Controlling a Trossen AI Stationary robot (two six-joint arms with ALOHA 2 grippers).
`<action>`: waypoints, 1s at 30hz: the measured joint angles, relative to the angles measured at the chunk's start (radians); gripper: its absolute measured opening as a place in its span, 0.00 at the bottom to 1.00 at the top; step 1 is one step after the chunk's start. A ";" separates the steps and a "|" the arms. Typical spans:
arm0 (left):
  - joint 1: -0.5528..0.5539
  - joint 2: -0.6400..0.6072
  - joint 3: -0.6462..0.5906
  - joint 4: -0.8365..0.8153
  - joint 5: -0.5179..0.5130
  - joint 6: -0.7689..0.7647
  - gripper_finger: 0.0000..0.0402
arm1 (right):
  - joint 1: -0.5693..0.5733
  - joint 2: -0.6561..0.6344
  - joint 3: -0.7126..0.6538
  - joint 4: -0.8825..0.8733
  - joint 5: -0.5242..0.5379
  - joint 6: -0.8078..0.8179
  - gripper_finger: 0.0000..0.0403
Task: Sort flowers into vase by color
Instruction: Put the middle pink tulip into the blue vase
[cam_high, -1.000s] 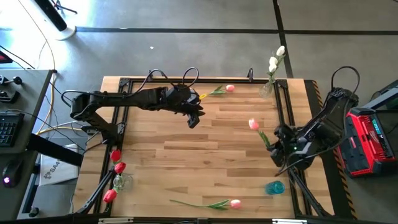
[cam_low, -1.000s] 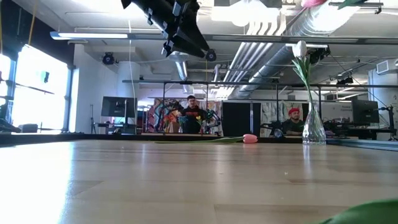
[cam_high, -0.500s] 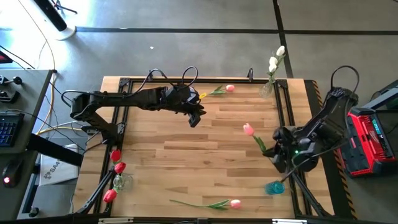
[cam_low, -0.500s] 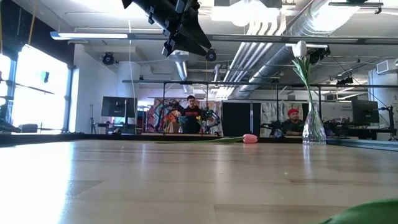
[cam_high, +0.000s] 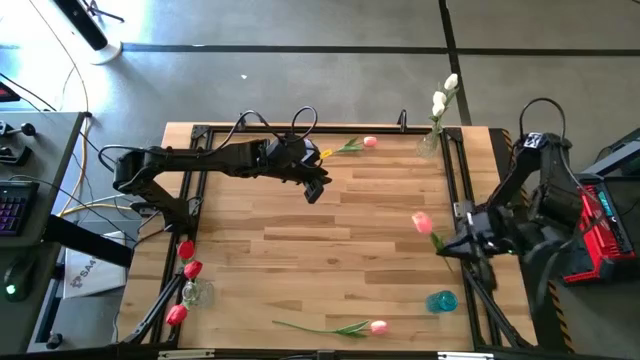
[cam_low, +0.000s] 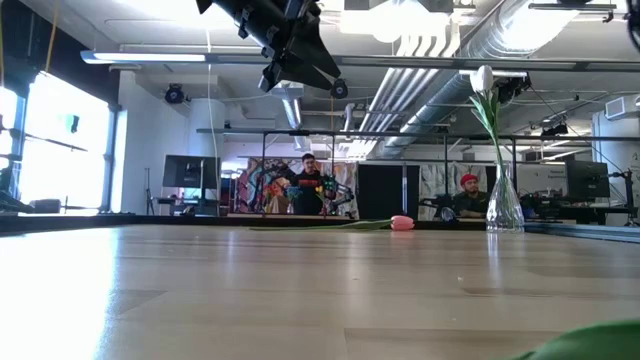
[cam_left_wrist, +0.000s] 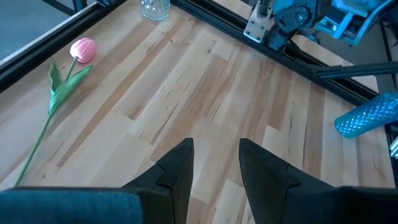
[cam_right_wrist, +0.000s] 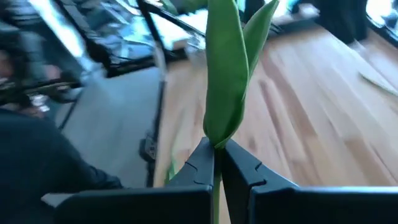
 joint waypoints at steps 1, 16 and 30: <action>0.000 0.000 0.000 0.000 -0.001 -0.008 0.29 | 0.038 -0.001 -0.003 0.024 0.022 -0.027 0.00; 0.017 0.000 0.000 0.000 -0.001 -0.102 0.29 | 0.515 0.035 -0.257 0.127 0.555 0.164 0.00; 0.028 0.000 0.000 0.005 -0.001 -0.122 0.29 | 0.532 0.036 -0.312 0.224 0.618 0.093 0.00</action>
